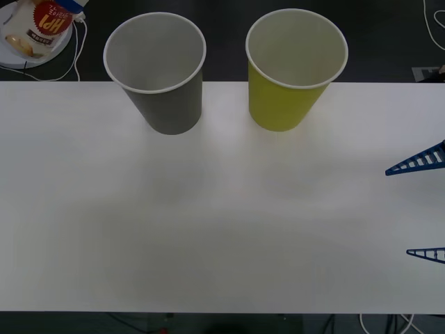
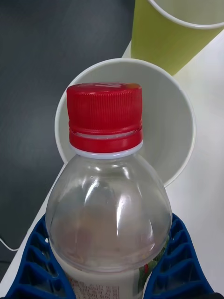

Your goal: Put the can into the green bin and the plastic bottle into the gray bin

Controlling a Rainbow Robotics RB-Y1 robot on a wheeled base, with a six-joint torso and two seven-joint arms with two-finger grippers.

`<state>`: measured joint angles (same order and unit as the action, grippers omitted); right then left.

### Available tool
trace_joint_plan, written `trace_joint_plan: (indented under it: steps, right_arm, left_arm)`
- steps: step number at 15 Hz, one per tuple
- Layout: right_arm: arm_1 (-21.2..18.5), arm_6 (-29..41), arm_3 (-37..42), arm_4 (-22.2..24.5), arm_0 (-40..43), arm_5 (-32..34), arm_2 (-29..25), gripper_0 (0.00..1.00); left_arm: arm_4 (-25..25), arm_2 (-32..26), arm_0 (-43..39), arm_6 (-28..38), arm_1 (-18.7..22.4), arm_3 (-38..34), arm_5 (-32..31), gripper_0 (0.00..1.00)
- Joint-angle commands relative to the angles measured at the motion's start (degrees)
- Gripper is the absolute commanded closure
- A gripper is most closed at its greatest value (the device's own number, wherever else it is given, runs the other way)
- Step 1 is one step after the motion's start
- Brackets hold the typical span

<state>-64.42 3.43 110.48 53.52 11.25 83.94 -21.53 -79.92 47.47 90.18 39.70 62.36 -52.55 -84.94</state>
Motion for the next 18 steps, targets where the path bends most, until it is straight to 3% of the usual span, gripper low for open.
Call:
trace_joint_plan:
  steps: [1, 8, 14, 18]
  right_arm:
    - [0.0, 0.0, 0.0, 0.0, 0.0, 0.0, 0.0, 0.0]
    - [0.0, 0.0, 0.0, 0.0, 0.0, 0.0, 0.0, 0.0]
    - [0.0, 0.0, 0.0, 0.0, 0.0, 0.0, 0.0, 0.0]
    - [0.0, 0.0, 0.0, 0.0, 0.0, 0.0, 0.0, 0.0]
  left_arm:
    - [-1.8, 0.0, 2.1, 0.6, -3.4, 2.7, -0.5, 1.0]
    - [-6.8, 0.0, 7.3, 1.6, -11.4, 10.8, -1.4, 1.0]
    - [-7.1, -0.1, 9.5, 2.2, -16.7, 16.9, 0.0, 1.0]
    - [-7.4, 0.0, 9.6, 2.5, -18.1, 17.0, 0.8, 1.0]
